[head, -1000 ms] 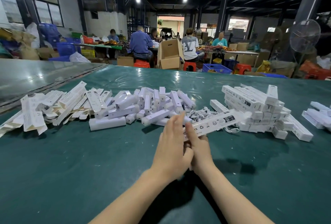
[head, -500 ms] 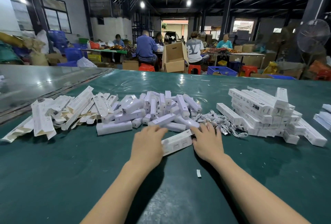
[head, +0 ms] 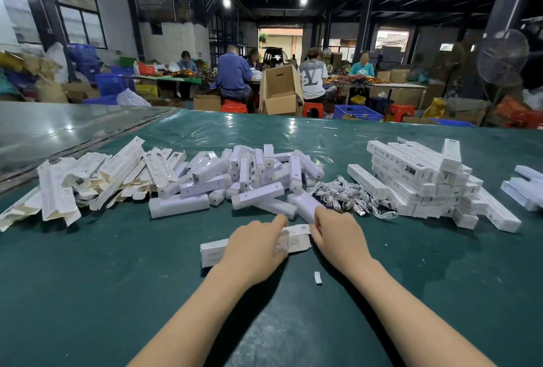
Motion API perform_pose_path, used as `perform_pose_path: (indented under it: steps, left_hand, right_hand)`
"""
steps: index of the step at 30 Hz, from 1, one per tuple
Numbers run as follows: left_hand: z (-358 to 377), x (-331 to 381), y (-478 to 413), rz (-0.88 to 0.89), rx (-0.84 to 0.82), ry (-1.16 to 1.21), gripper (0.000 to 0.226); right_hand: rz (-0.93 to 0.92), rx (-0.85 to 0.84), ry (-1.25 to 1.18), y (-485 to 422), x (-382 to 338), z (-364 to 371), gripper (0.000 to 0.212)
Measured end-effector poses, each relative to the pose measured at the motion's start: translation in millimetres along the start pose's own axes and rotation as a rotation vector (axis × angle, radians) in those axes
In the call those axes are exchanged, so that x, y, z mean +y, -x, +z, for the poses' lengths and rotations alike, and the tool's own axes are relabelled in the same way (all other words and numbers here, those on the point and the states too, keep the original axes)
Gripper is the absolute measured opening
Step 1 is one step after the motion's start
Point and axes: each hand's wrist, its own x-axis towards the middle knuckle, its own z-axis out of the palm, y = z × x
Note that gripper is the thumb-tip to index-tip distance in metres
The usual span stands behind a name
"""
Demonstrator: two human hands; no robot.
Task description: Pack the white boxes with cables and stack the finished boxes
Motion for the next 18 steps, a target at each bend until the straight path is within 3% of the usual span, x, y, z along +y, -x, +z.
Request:
perform_pose_path:
  steps: [8, 13, 16, 18]
  left_hand:
    - [-5, -7, 2, 0.029, 0.074, 0.063, 0.036]
    - [-17, -19, 0, 0.003, 0.077, 0.213, 0.031]
    - [-19, -19, -1, 0.003, 0.043, 0.248, 0.029]
    - [-18, -19, -1, 0.010, 0.022, 0.273, 0.028]
  right_hand:
    - [0.219, 0.026, -0.246, -11, -7, 1, 0.030]
    - [0.160, -0.132, -0.096, -11, -6, -11, 0.005]
    - [0.239, -0.288, -0.099, -14, -7, -18, 0.018]
    - [0.302, -0.359, -0.178, -14, -7, -22, 0.010]
